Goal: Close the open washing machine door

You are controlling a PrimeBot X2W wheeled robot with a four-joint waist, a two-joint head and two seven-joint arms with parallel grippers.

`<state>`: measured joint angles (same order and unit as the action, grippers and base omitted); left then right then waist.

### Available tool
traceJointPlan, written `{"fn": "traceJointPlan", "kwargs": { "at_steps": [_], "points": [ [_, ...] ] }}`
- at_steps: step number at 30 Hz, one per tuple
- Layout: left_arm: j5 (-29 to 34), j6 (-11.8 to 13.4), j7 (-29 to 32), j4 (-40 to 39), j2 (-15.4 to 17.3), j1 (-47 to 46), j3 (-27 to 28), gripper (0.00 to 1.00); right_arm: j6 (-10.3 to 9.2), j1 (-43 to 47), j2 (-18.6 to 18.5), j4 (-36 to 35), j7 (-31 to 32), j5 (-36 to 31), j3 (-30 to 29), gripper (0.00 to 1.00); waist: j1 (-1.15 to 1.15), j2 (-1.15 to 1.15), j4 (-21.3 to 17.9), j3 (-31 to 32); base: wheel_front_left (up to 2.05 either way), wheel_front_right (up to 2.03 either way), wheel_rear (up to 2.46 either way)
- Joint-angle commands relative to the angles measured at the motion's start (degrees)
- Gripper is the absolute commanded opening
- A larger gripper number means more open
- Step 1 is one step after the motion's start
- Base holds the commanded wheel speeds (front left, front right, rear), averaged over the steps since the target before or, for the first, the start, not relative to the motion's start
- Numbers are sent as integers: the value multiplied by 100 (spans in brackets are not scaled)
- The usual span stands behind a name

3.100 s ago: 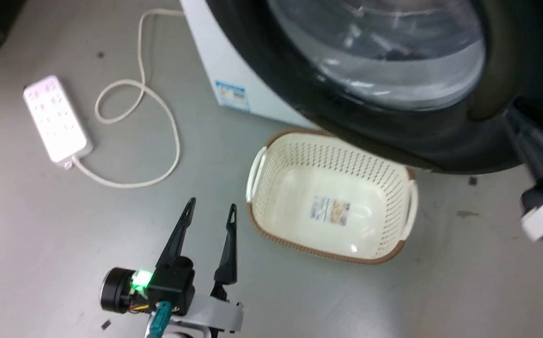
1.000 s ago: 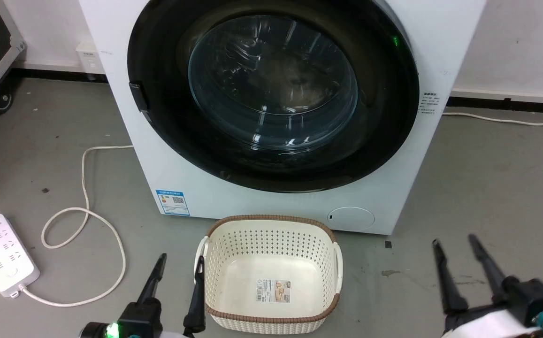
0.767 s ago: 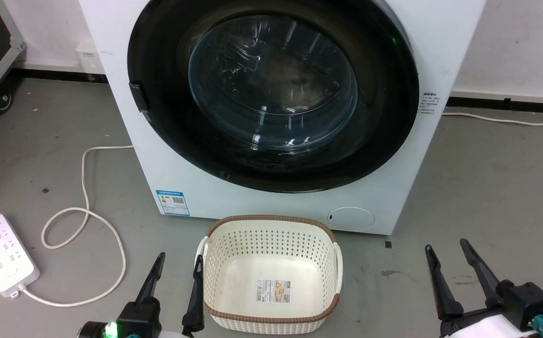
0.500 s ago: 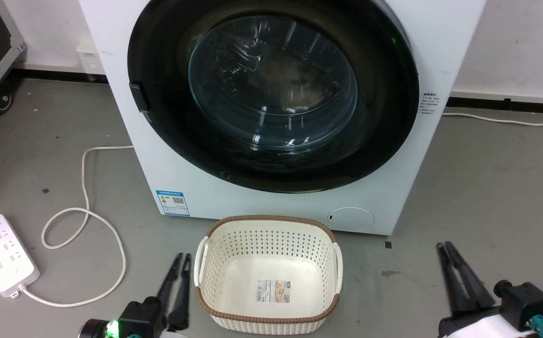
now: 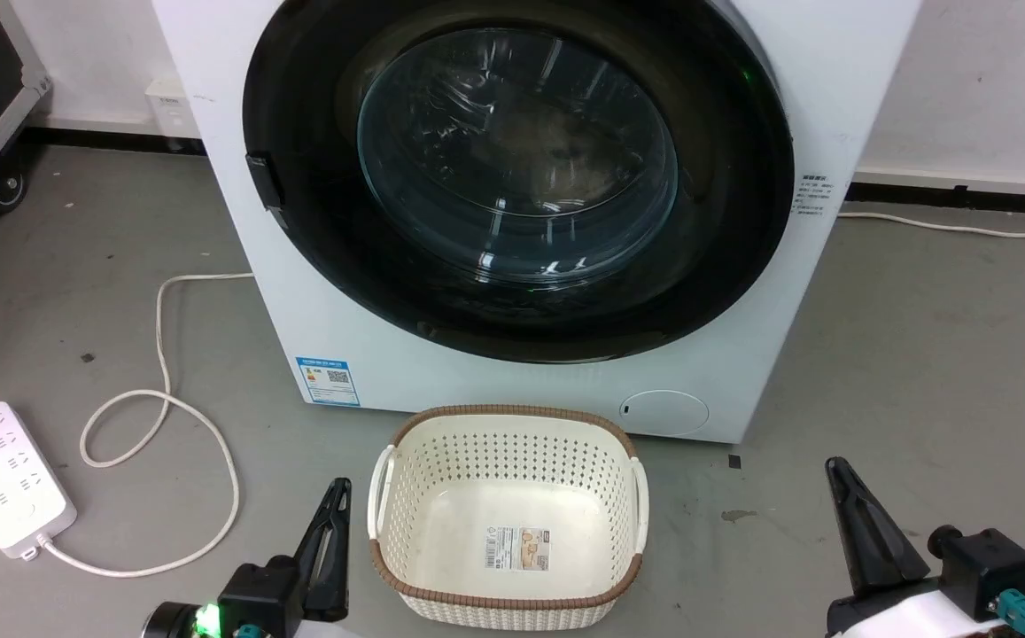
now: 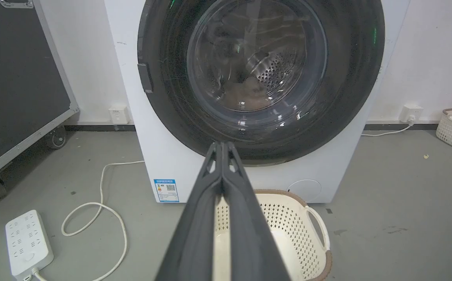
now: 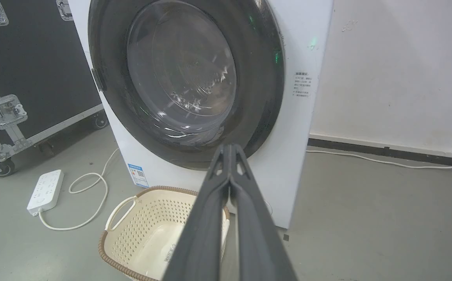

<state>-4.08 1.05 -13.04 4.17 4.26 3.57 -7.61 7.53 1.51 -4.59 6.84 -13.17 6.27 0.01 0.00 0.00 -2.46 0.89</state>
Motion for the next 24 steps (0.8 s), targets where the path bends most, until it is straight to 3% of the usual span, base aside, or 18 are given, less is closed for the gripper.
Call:
{"fn": "traceJointPlan", "kwargs": {
  "at_steps": [1,24],
  "points": [
    [42,-11,24,-30,-15,-42,31,0,-1,-18,22,-51,32,-43,-3,0,0,0,1,0,0,0,0],
    [123,-32,304,-115,-42,-111,191,0,-1,-47,54,-190,314,-171,-2,0,0,0,55,-20,0,0,0]
  ]
}}
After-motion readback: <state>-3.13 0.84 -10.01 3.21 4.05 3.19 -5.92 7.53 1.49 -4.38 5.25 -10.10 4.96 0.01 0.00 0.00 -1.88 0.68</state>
